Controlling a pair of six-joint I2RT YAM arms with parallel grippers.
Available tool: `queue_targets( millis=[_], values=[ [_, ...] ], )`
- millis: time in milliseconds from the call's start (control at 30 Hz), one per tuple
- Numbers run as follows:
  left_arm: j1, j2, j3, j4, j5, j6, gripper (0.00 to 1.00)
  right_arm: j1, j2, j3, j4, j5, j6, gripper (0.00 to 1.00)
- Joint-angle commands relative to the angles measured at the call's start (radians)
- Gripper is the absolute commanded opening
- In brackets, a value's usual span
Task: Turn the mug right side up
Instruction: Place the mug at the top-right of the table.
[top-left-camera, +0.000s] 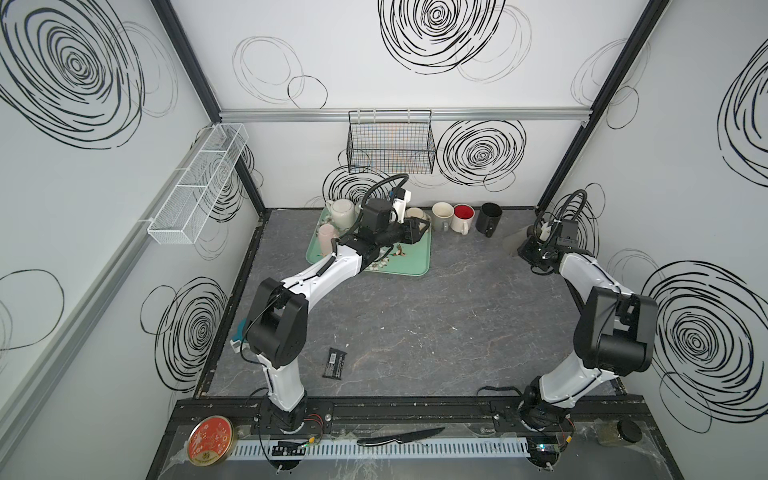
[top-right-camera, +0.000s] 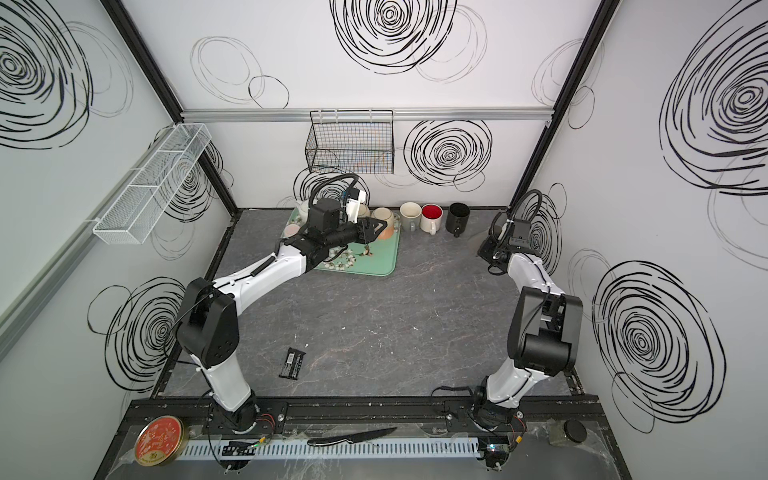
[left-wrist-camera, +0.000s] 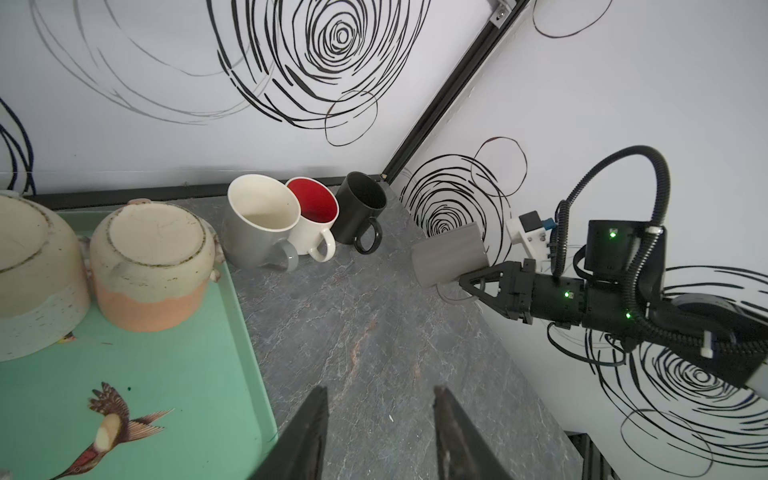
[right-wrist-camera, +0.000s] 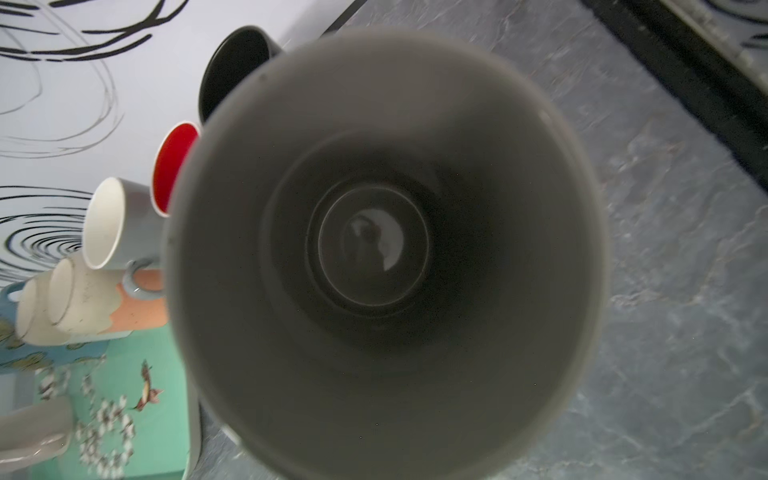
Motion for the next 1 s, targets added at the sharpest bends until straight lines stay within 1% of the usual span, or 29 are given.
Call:
queue_targets(
  millis=[0, 100, 200, 467, 600, 667, 833, 967],
  values=[
    [-0.074, 0.057, 0.098, -0.168, -0.110, 0.177, 0.45, -0.002, 0.031, 0.079, 0.044, 0.086, -0.084, 0.00],
    [-0.112, 0.104, 0.150, -0.209, -0.126, 0.206, 0.45, -0.002, 0.081, 0.121, 0.046, 0.121, -0.109, 0.00],
    [-0.128, 0.132, 0.173, -0.212, -0.129, 0.213, 0.45, -0.002, 0.138, 0.184, 0.023, 0.148, -0.140, 0.00],
    [-0.133, 0.173, 0.197, -0.215, -0.123, 0.232, 0.45, 0.010, 0.279, 0.349, -0.034, 0.178, -0.256, 0.00],
    [-0.132, 0.197, 0.214, -0.219, -0.120, 0.236, 0.45, 0.041, 0.351, 0.436, -0.057, 0.209, -0.356, 0.00],
    [-0.131, 0.205, 0.220, -0.223, -0.125, 0.239, 0.45, 0.054, 0.386, 0.477, -0.065, 0.225, -0.374, 0.00],
    [-0.133, 0.223, 0.245, -0.245, -0.153, 0.263, 0.45, 0.067, 0.474, 0.580, -0.084, 0.187, -0.413, 0.00],
    [-0.133, 0.235, 0.260, -0.258, -0.163, 0.274, 0.45, 0.075, 0.533, 0.653, -0.121, 0.180, -0.424, 0.00]
  ],
)
